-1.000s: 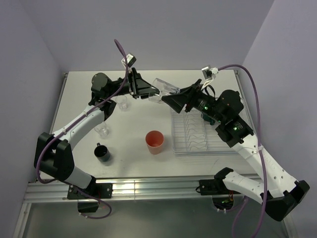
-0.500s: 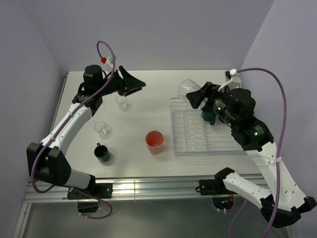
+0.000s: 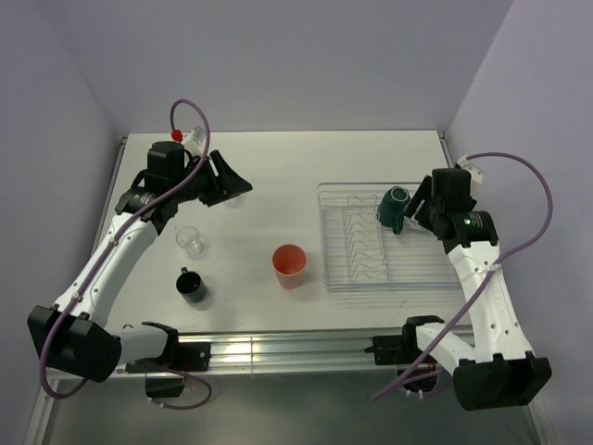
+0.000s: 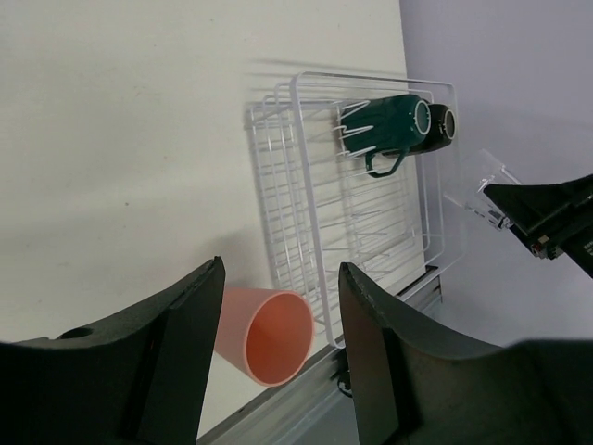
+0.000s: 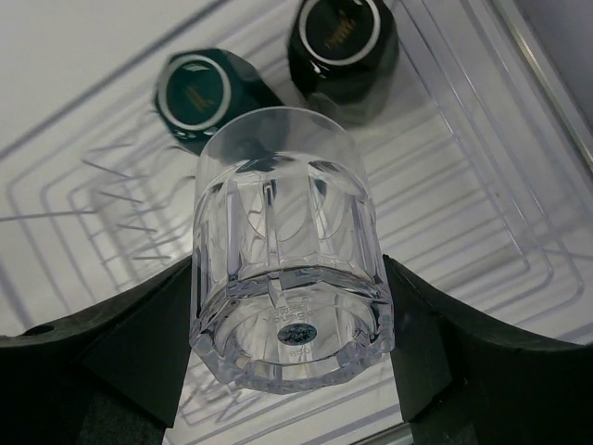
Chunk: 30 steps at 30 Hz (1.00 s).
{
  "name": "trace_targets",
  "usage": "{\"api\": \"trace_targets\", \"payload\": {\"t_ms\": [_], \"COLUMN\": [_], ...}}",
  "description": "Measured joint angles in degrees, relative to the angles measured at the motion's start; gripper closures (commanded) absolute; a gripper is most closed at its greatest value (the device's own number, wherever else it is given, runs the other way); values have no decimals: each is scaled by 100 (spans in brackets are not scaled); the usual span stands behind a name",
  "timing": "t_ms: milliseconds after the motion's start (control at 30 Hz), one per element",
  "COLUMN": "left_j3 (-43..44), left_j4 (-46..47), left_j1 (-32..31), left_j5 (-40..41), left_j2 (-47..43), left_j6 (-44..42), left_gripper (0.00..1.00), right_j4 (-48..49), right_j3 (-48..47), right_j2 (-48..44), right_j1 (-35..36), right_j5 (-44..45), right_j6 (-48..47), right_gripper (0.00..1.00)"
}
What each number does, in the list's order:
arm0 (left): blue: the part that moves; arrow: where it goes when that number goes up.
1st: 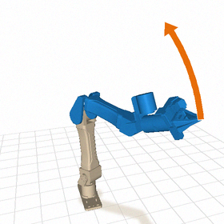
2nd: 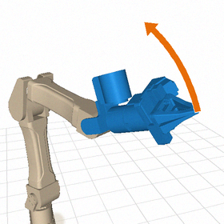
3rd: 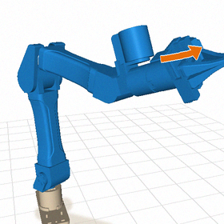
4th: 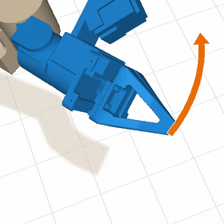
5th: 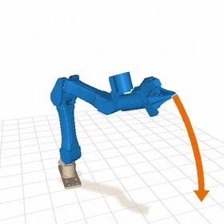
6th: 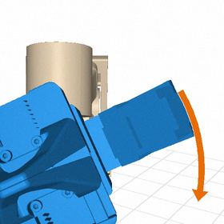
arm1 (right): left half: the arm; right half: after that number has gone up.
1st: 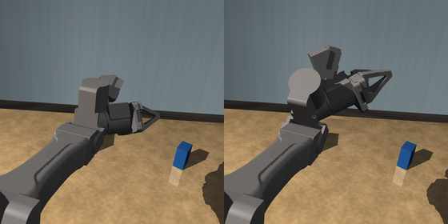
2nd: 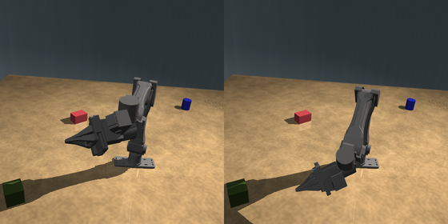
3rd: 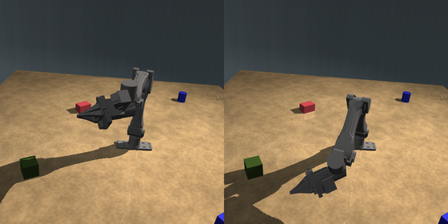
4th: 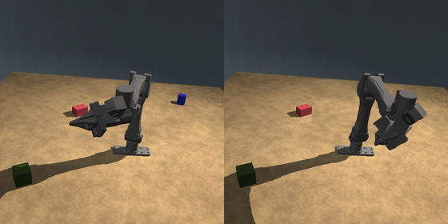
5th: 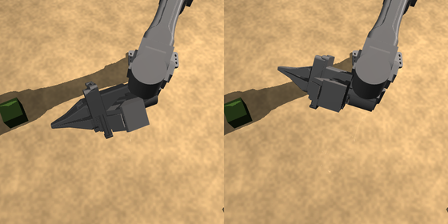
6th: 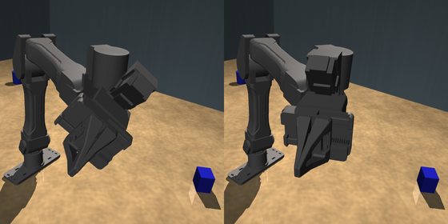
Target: Load the cups into the dish rack
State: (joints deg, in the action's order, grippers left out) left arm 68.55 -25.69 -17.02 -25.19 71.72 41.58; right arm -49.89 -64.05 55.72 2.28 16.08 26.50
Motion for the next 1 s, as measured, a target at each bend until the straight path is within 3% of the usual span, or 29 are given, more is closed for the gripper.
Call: {"api": "trace_targets", "payload": {"t_ms": [567,1000], "left_j3": [-459,-522], "left_j4": [-407,-417], "left_j1": [0,0], "left_j5": [151,264], "left_j2": [-280,-280], "left_j6": [-501,-654], "left_gripper": [43,44], "right_j4": [57,612], "right_j3": [627,748], "right_j2": [1082,2179], "right_j1": [-981,-1633], "right_j5": [186,-354], "right_j6": [393,584], "right_gripper": [100,100]}}
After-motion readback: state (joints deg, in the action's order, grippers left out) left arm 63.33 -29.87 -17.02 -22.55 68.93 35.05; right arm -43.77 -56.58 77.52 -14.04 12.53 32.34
